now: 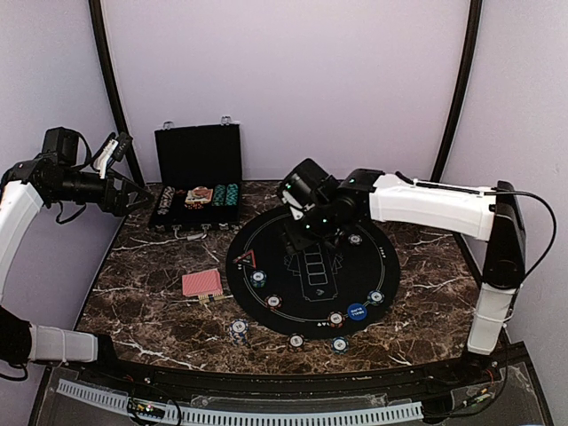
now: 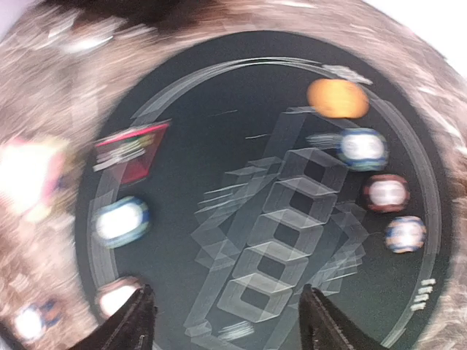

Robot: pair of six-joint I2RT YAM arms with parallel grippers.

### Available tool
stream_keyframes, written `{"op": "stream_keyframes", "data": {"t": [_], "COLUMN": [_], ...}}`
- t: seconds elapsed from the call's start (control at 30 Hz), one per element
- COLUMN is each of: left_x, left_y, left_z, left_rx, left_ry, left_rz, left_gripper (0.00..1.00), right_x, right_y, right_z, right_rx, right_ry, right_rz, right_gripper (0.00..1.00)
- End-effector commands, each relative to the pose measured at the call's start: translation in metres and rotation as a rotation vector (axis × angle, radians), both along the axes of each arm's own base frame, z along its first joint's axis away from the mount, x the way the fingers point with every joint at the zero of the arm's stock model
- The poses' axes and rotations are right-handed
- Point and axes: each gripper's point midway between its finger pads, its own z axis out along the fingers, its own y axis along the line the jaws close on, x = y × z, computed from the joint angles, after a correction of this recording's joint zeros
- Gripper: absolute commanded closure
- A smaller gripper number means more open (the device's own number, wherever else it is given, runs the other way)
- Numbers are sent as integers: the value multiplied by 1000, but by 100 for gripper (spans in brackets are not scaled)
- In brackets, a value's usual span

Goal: Distribute texas hold em gaming equipment

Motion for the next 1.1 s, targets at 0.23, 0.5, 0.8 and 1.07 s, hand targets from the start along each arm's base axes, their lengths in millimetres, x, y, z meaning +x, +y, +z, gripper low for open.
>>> {"op": "stream_keyframes", "data": {"t": [0.23, 0.5, 0.8, 1.07], "left_x": [-9, -15, -18, -18], "left_y": [-3, -3, -3, -4], "left_z": [7, 12, 12, 14], "left_rx": [-14, -9, -3, -11], "left_ry": [-15, -33, -37, -39], "left_rz": [-22, -23, -23, -27], "left_gripper": [1, 1, 1, 1], "right_x": [-166, -194, -204, -201], "right_y": [117, 146, 154, 150], "right_z": [-30, -61, -77, -96], "right_rx": [-22, -48, -70, -137], "right_ry": [162, 234, 284, 278], "right_rz": [386, 493, 546, 548], "right_gripper": [14, 8, 10, 16]}}
